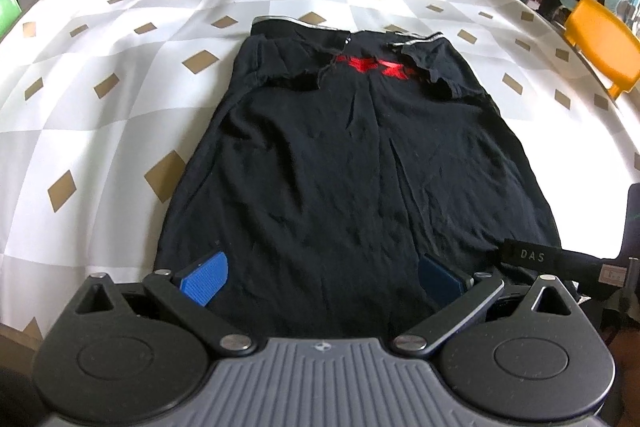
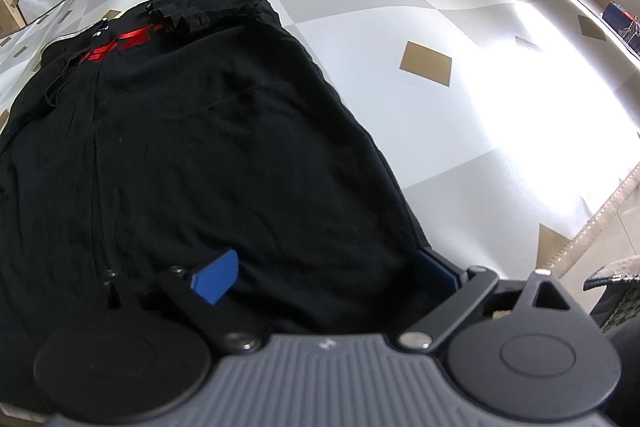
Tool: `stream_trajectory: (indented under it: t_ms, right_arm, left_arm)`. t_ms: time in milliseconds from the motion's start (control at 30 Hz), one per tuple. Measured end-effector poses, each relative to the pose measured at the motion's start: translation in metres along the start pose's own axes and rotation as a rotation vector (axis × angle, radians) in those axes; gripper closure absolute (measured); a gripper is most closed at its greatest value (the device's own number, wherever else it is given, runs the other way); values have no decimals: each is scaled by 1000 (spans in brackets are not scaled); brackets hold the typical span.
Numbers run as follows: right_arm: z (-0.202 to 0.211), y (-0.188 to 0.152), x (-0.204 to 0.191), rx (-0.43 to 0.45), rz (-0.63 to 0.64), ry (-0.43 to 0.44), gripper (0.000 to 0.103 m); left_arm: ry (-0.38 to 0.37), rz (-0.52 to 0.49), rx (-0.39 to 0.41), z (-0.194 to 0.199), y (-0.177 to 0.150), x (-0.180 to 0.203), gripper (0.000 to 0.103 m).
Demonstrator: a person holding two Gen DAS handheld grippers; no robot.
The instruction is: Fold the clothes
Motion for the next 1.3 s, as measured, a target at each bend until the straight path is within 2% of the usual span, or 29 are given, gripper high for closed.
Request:
stream_trajectory:
  t_ms: [500,900,1300]
  right_arm:
    - [0,0,-1,4,-4,-2,5]
    - [-1,0,-1,8,-5,-3,4]
    - [-2,1,-1,11,0,-1,4]
  left_arm:
    - [-69,-47,-9,7,0,24,1]
    - [-93,-63,-11,10,1,35,1]
    - [-74,-48,-39,3,-3,29,1]
Point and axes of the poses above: each gripper's, at about its wrist camera, not at the fingertips, and z roughly against the way its jaws point, x to its right, y to its top, the point moved 10 cm from there along -z, roughly the way its jaws point, and after that the axes turned 8 degrees about x, right-handed, at the moved point
